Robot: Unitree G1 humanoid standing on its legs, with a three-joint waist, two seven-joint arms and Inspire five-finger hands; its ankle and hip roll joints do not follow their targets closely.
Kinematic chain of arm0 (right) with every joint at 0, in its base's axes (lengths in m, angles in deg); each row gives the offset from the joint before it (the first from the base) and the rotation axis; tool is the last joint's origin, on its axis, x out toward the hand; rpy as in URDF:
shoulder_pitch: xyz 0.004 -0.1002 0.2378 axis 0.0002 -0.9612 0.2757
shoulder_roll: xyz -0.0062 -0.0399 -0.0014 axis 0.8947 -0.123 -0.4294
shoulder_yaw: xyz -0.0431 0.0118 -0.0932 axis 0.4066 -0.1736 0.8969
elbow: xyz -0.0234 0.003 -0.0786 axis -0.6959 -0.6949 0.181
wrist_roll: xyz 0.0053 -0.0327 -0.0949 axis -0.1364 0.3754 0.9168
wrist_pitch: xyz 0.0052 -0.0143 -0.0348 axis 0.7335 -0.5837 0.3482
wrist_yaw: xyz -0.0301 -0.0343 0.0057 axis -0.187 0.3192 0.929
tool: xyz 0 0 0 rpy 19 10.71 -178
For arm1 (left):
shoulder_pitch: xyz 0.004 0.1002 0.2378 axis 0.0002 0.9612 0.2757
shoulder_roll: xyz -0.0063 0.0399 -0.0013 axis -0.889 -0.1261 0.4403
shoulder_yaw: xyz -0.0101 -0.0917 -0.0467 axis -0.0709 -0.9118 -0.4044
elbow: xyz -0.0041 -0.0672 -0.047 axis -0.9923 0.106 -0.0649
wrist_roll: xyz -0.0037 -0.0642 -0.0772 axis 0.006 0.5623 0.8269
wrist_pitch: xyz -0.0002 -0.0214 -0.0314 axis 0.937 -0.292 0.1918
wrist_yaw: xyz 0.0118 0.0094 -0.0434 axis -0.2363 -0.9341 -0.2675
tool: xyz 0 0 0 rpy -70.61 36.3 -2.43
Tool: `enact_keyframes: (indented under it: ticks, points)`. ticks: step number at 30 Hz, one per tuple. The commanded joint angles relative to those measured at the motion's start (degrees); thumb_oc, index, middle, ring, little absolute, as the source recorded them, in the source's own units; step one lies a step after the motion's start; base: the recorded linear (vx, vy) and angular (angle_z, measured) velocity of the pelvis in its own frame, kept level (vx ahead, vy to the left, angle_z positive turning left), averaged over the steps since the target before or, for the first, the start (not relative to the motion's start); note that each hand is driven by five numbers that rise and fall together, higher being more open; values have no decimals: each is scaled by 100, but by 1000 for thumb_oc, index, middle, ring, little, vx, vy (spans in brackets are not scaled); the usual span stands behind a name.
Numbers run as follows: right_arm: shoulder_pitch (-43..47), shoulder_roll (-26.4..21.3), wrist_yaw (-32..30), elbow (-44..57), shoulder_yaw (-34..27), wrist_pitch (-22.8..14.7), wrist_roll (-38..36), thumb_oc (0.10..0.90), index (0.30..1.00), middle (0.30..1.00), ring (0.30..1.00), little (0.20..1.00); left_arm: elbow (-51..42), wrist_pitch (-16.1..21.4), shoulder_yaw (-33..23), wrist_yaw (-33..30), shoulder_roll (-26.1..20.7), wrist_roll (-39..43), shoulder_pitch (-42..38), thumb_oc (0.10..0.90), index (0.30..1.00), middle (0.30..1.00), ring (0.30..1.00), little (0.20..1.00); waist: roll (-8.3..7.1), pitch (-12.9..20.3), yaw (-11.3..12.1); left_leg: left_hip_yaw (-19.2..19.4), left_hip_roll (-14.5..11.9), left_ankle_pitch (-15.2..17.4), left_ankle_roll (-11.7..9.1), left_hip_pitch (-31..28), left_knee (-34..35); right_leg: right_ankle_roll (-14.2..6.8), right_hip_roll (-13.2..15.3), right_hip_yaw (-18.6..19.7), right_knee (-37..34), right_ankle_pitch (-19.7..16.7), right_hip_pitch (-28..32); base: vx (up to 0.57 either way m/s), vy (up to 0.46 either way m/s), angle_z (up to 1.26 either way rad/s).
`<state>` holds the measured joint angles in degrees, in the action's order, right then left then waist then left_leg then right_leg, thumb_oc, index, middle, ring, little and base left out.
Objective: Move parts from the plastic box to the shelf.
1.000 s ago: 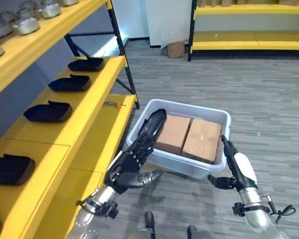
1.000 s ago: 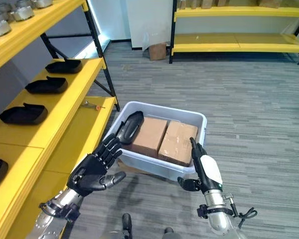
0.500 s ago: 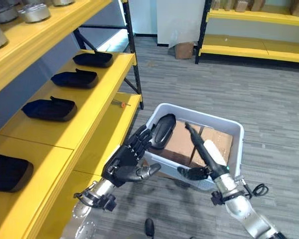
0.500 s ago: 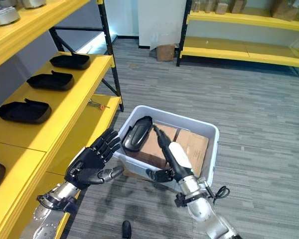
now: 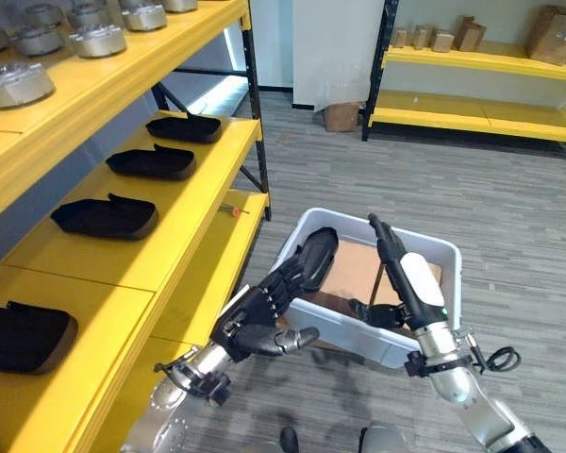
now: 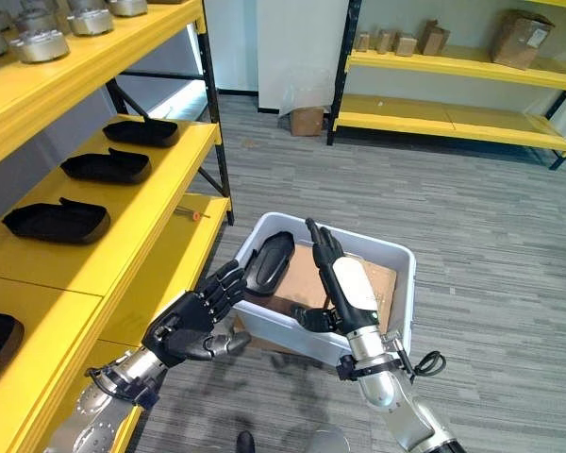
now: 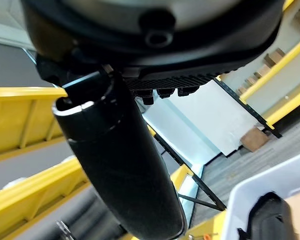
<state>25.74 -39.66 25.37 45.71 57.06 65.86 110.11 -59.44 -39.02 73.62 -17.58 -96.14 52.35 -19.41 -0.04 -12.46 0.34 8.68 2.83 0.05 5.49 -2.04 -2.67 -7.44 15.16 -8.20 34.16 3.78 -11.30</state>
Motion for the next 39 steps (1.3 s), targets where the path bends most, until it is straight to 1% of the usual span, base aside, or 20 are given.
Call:
enact_keyframes:
  ticks: [1, 2, 3, 4, 5, 6, 7, 10, 11, 13, 14, 19, 22, 28, 29, 32, 35, 36, 38, 39]
  points:
    - [818, 63, -481, 297, -77, -367, 43, 900, 1000, 1000, 1000, 1000, -446, 291, -66, -32, 39, -131, -290, 900, 1000, 1000, 1000, 1000, -9, 51, -65, 105, -322, 560, -191, -480, 25, -171, -241, -76, -1437, -1095, 265, 71, -107, -33]
    - [839, 71, -508, 267, -55, -363, 55, 900, 1000, 1000, 1000, 1000, -433, 319, -59, -32, 23, -127, -286, 900, 1000, 1000, 1000, 1000, -12, 41, -73, 107, -335, 575, -213, -502, 36, -184, -245, -55, -1617, -1096, 268, 110, -165, -21]
    - [879, 100, -568, 182, 6, -349, 28, 900, 1000, 1000, 1000, 1000, -388, 397, -25, -45, -18, -110, -263, 900, 1000, 1000, 1000, 1000, -35, 16, -106, 77, -369, 626, -264, -582, 78, -247, -232, 39, -2036, -1214, 237, 162, -230, -6]
    - [860, 111, -558, 144, 19, -293, -3, 900, 1000, 1000, 1000, 1000, -374, 434, -16, -51, -45, -94, -217, 900, 1000, 1000, 1000, 1000, -54, 8, -147, 34, -394, 659, -295, -654, 117, -318, -237, 178, -2211, -1347, 176, 219, -311, 22]
    - [828, 26, -460, 90, -77, -296, -151, 900, 1000, 1000, 1000, 1000, -401, 435, -49, -84, -107, -18, -181, 900, 1000, 1000, 1000, 1000, -41, 48, -152, 17, -484, 591, -381, -686, 182, -289, -317, 107, -2620, -1038, 442, 174, -251, 32]
    - [812, -17, -415, 81, -103, -297, -248, 900, 1000, 1000, 1000, 1000, -411, 433, -65, -117, -116, 25, -163, 900, 1000, 1000, 1000, 1000, -40, 69, -145, 7, -514, 558, -407, -696, 212, -280, -326, 65, -2742, -1013, 532, 165, -251, 42]
    - [696, -73, -239, 191, -177, -265, -452, 900, 1000, 1000, 1000, 1000, -494, 374, -125, -203, -89, 54, -71, 900, 1000, 1000, 1000, 1000, -36, 113, -136, 33, -618, 455, -505, -699, 287, -266, -369, -61, -2953, -942, 718, 110, -173, 33]
    - [556, -56, -105, 328, -199, -285, -700, 900, 1000, 1000, 1000, 1000, -596, 296, -156, -237, -30, 100, 42, 900, 1000, 1000, 1000, 1000, -29, 141, -141, 73, -713, 370, -592, -710, 370, -183, -433, -154, -3093, -858, 899, 89, -139, 18]
    - [421, -50, -45, 444, -205, -361, -563, 900, 1000, 1000, 1000, 1000, -656, 322, -170, -297, 14, 125, 132, 900, 1000, 1000, 1000, 1000, -22, 161, -152, 68, -756, 328, -646, -706, 408, -125, -486, -207, -3160, -783, 1000, 98, -183, 7]
    - [423, -229, -146, 544, -78, -342, -243, 900, 1000, 1000, 1000, 1000, -648, 256, -167, -532, 55, 158, 144, 900, 1000, 1000, 1000, 1000, -12, 182, -151, 59, -835, 263, -699, -637, 381, 19, -603, -276, -3154, -608, 1087, 63, -209, -2]
    - [471, -282, -215, 525, -50, -312, -274, 900, 1000, 1000, 1000, 1000, -612, 269, -151, -619, 66, 107, 118, 900, 1000, 1000, 1000, 1000, -20, 189, -147, 65, -847, 250, -703, -623, 367, 47, -626, -287, -3164, -588, 1105, 42, -200, -14]
    - [946, -598, -454, 158, -223, -387, -834, 900, 1000, 1000, 1000, 1000, -590, 238, 121, -611, 75, -183, -128, 900, 1000, 1000, 1000, 1000, -62, 248, -85, -41, -909, 216, -792, -399, 55, 242, -778, -280, -3219, -430, 1332, 51, -163, 1]
    - [997, -578, -367, 80, -246, -418, -854, 900, 1000, 1000, 1000, 1000, -664, 197, 144, -703, 60, -262, -192, 900, 1000, 1000, 1000, 1000, -47, 261, -63, -105, -902, 191, -828, -284, -169, 310, -806, -243, -3215, -393, 1376, 32, -104, 9]
    - [751, -488, 6, 165, -217, -506, -801, 900, 1000, 1000, 1000, 1000, -656, 210, -44, -767, 127, -391, -81, 900, 1000, 1000, 1000, 1000, 9, 286, -79, -291, -907, -41, -915, -82, -639, 437, -913, -131, -3198, -300, 1424, 44, -116, 4]
    - [597, -463, 131, 203, -205, -575, -745, 900, 1000, 1000, 1000, 1000, -686, 262, -175, -780, 137, -464, 6, 900, 1000, 1000, 1000, 1000, 31, 275, -86, -353, -890, -147, -946, 15, -862, 499, -966, -79, -3211, -261, 1449, 32, -85, -1]
    - [596, -463, 133, 204, -205, -575, -746, 900, 1000, 1000, 1000, 1000, -689, 261, -175, -781, 137, -465, 9, 900, 1000, 1000, 1000, 1000, 32, 280, -91, -358, -892, -143, -947, 25, -872, 500, -967, -84, -3211, -261, 1446, 16, -48, -4]
    - [468, -513, 262, 260, -242, -658, -716, 900, 1000, 1000, 1000, 1000, -710, 376, -318, -982, 104, -445, 70, 900, 1000, 1000, 1000, 1000, 17, 245, -113, -222, -857, -265, -980, 250, -1491, 601, -984, -125, -3279, -229, 1487, 15, -134, -2]
    - [481, -562, 376, 172, -264, -743, -502, 900, 1000, 1000, 1000, 1000, -624, 447, -379, -1000, 114, -410, 6, 900, 1000, 1000, 1000, 1000, 25, 190, -133, 19, -921, -349, -1012, 680, -2093, 687, -1006, -244, -3302, -228, 1512, 14, -158, 6]
    - [574, -592, 371, 79, -187, -763, -350, 900, 1000, 1000, 1000, 1000, -591, 436, -382, -948, 108, -416, -33, 900, 1000, 1000, 1000, 1000, 85, 163, -120, 105, -918, -368, -989, 697, -1763, 667, -1039, -240, -3286, -224, 1523, 50, -33, 43]
    - [643, -613, 399, 43, -138, -769, -254, 900, 1000, 1000, 1000, 1000, -605, 418, -371, -936, 101, -430, -42, 900, 1000, 1000, 1000, 1000, 115, 139, -97, 143, -891, -392, -978, 677, -1404, 630, -1047, -234, -3294, -221, 1553, 95, 71, 60]
